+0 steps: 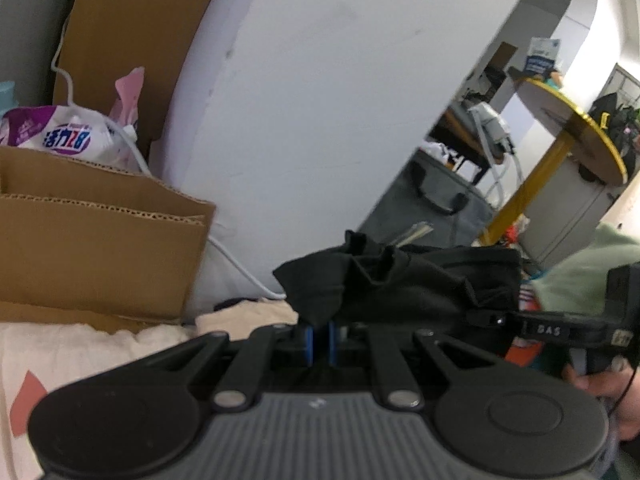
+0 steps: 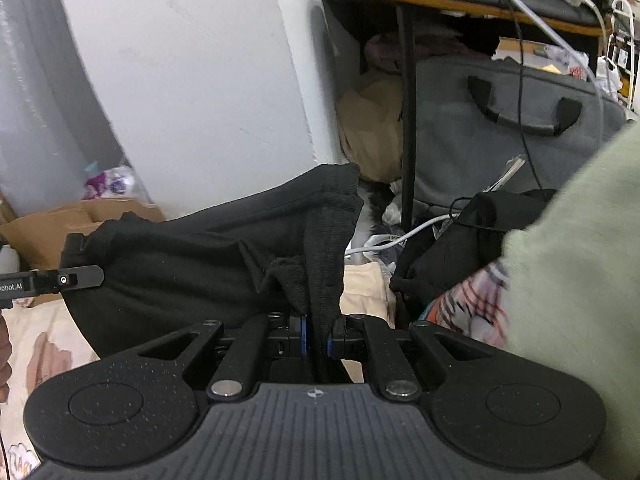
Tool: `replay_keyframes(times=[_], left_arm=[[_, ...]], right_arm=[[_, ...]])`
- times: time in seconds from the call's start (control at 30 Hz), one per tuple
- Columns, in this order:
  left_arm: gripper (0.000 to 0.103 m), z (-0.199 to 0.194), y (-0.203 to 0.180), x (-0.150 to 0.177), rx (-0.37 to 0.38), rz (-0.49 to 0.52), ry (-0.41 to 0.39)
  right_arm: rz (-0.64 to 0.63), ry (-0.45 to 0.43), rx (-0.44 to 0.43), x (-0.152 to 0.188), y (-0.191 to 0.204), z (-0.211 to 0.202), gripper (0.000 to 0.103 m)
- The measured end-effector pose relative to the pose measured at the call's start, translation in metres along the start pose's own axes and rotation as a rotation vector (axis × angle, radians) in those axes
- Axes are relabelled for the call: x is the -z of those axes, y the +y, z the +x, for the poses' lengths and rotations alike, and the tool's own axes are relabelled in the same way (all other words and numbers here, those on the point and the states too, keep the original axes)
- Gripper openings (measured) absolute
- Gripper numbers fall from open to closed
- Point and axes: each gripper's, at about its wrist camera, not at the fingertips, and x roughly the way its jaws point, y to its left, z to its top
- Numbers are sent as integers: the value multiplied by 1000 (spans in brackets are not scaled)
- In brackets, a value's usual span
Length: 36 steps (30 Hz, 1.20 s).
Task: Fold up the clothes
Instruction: 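Lift the folded black T-shirt with both grippers and carry it beside the teal garment, then lower the folded black T-shirt onto the bed beside the teal garment with both grippers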
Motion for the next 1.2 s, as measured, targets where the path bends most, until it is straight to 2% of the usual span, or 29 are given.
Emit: replay_keyframes(times=[0.5, 0.6, 0.67, 0.77, 0.8, 0.83, 0.87, 1.0, 1.07, 1.2], left_arm=[[9, 92, 49, 6, -109, -8, 14], [16, 102, 56, 8, -161, -4, 10], [16, 105, 62, 10, -217, -18, 0], [17, 105, 73, 17, -242, -46, 3], [17, 102, 74, 21, -244, -47, 6], [17, 100, 76, 24, -247, -48, 9], [18, 96, 77, 27, -241, -48, 13], [28, 78, 77, 36, -236, -61, 15], [30, 68, 75, 39, -223, -64, 11], [44, 51, 66, 49, -195, -77, 25]], right_arm=[[-23, 132, 96, -16, -8, 115, 7], [-26, 163, 120, -15, -13, 137, 7], [-28, 180, 139, -13, -16, 150, 8], [-35, 194, 161, -10, -20, 165, 11], [-41, 195, 179, -9, -20, 167, 16], [-46, 188, 210, -9, -21, 167, 29], [-46, 175, 234, -11, -22, 166, 33], [-12, 125, 229, -24, -25, 149, 35], [0, 91, 222, -29, -23, 137, 47], [20, 34, 172, -27, -12, 110, 47]])
